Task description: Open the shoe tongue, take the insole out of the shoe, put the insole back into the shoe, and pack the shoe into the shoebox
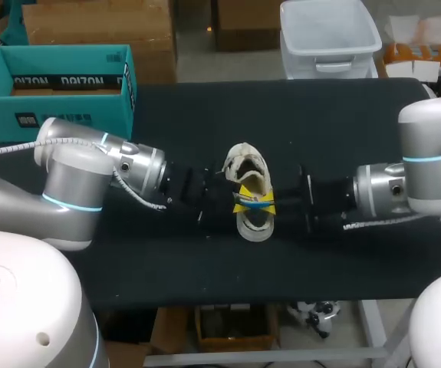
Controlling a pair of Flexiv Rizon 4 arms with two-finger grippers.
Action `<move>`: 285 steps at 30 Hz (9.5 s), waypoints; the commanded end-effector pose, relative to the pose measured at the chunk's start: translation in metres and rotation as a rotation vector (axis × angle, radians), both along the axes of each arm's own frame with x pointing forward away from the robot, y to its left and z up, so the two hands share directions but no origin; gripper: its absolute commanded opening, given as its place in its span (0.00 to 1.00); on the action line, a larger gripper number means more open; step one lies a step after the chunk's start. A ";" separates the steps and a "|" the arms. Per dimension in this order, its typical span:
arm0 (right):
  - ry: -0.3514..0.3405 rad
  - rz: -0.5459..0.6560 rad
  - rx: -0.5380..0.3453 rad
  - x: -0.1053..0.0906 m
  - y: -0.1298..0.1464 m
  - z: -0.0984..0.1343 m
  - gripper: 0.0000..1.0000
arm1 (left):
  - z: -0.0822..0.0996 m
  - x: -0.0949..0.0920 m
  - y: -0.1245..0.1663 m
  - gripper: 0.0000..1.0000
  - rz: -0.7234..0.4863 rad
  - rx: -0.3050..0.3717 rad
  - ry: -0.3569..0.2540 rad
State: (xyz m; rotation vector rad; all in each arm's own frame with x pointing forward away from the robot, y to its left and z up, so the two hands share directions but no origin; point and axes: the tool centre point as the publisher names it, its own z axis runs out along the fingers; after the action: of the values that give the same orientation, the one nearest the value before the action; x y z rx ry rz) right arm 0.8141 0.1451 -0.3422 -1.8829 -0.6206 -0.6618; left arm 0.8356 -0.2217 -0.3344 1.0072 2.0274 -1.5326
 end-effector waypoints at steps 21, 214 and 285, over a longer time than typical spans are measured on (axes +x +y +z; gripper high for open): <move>0.022 0.023 -0.009 0.018 -0.009 -0.016 0.00 | -0.013 0.017 -0.001 0.00 0.055 0.050 0.000; -0.679 0.738 -0.661 0.067 -0.128 0.009 1.00 | 0.032 -0.042 0.118 1.00 0.897 0.748 0.992; -0.961 1.493 -0.995 0.104 -0.196 0.009 1.00 | -0.017 0.039 0.028 0.70 1.618 0.520 1.295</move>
State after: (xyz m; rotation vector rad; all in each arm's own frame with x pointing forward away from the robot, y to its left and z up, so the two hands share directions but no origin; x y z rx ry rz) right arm 0.9209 -0.0453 -0.3320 -1.0964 -2.9267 -0.0931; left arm 0.8683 -0.1845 -0.3460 -1.7478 2.5749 -0.5628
